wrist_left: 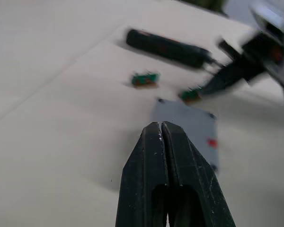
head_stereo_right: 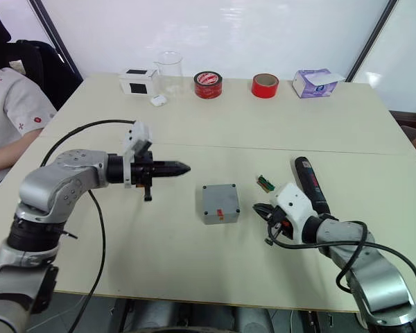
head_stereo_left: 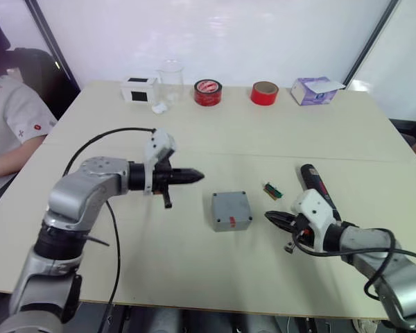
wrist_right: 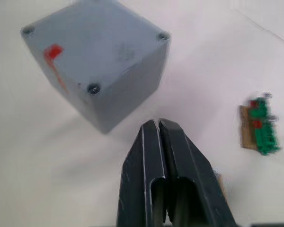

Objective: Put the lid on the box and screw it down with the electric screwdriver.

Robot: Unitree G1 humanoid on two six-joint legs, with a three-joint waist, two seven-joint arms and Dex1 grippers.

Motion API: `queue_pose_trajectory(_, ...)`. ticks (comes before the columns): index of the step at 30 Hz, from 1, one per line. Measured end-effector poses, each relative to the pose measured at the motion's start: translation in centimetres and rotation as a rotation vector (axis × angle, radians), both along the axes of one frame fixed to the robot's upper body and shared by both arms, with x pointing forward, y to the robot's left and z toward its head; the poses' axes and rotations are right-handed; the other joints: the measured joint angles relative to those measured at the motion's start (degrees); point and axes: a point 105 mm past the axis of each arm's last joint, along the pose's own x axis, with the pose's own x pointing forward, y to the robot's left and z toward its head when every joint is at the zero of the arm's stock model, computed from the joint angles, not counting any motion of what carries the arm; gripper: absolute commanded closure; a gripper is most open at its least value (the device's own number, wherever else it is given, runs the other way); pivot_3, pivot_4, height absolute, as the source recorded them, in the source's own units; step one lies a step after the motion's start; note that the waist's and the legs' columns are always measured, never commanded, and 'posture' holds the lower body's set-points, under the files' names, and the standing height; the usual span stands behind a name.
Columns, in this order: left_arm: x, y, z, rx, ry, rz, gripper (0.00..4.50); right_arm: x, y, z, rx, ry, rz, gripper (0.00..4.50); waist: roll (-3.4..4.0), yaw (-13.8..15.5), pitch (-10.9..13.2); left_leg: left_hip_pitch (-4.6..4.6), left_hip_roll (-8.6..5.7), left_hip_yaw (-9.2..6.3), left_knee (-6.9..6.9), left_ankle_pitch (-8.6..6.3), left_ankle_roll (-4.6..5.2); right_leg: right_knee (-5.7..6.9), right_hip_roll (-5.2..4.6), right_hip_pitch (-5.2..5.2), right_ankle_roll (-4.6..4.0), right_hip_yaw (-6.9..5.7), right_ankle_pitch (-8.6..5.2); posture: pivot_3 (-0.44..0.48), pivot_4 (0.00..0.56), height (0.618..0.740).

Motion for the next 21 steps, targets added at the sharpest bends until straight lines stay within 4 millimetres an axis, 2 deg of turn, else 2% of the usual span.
queue_pose_trajectory(3,-2.0,-0.9,-0.2,0.059,-0.019,-0.123,4.50,-0.9,-2.0,0.0,0.055,0.013,-0.069,3.75,0.04,0.5,0.0,0.00,-0.02,-0.01,0.00,0.00,0.00,-0.05,-0.02,0.07,-0.03,-0.01,-0.02,0.000,0.150,0.740)
queue_pose_trajectory(6,-2.7,-1.4,-0.4,0.080,-0.029,-0.181,4.50,-1.8,-3.4,-1.6,0.046,0.074,-0.117,2.46,0.05,0.1,0.0,-0.01,-0.04,0.04,0.01,0.00,0.00,-0.10,-0.03,0.09,-0.03,0.03,-0.01,0.000,0.150,0.740)
queue_pose_trajectory(9,-3.0,-2.0,-0.6,0.092,-0.045,-0.220,4.50,-1.9,-3.8,-1.8,0.033,0.073,-0.125,1.24,0.11,-0.4,0.1,0.03,-0.03,0.08,0.01,0.00,0.00,-0.08,0.02,0.04,-0.02,0.08,-0.02,0.000,0.150,0.740)
queue_pose_trajectory(10,-3.1,-2.1,-0.7,0.094,-0.049,-0.230,4.50,-1.8,-3.9,-1.8,0.018,0.067,-0.125,0.99,0.12,-0.5,0.1,0.03,-0.03,0.08,0.01,0.00,0.00,-0.07,0.07,0.02,-0.02,0.08,-0.02,0.000,0.150,0.740)
queue_pose_trajectory(12,-3.2,-2.1,-0.9,0.108,-0.051,-0.242,4.50,-1.7,-4.1,-1.7,-0.002,0.063,-0.126,0.99,0.12,-0.3,0.1,0.03,-0.03,0.05,0.00,0.00,0.01,-0.07,0.13,0.02,-0.02,0.07,-0.02,0.000,0.150,0.740)
queue_pose_trajectory(13,-3.2,-2.2,-1.1,0.118,-0.056,-0.251,4.50,-1.6,-4.2,-1.8,-0.007,0.062,-0.129,1.17,0.11,-0.3,0.1,0.03,-0.02,0.04,0.00,0.00,0.00,-0.06,0.15,0.01,-0.01,0.07,-0.02,0.000,0.150,0.740)
queue_pose_trajectory(16,-3.2,-2.1,-1.2,0.132,-0.070,-0.259,4.50,-1.2,-4.3,-2.1,-0.008,0.062,-0.130,2.02,0.13,-0.1,0.1,0.02,-0.03,0.05,0.00,0.00,0.01,-0.07,0.14,0.01,-0.01,0.07,-0.03,0.000,0.150,0.740)
queue_pose_trajectory(19,-3.1,-2.0,-1.3,0.142,-0.078,-0.252,4.50,-0.8,-4.2,-2.2,-0.013,0.055,-0.124,3.26,0.11,0.0,0.1,0.02,-0.02,0.05,0.01,0.00,0.00,-0.07,0.13,0.01,-0.01,0.07,-0.02,0.000,0.150,0.740)
queue_pose_trajectory(21,-3.1,-1.9,-1.3,0.144,-0.079,-0.249,4.50,-0.5,-4.1,-2.5,-0.012,0.061,-0.120,3.26,0.11,0.1,0.1,0.02,-0.02,0.05,0.01,0.00,0.00,-0.07,0.13,0.01,-0.01,0.07,-0.02,0.000,0.150,0.740)
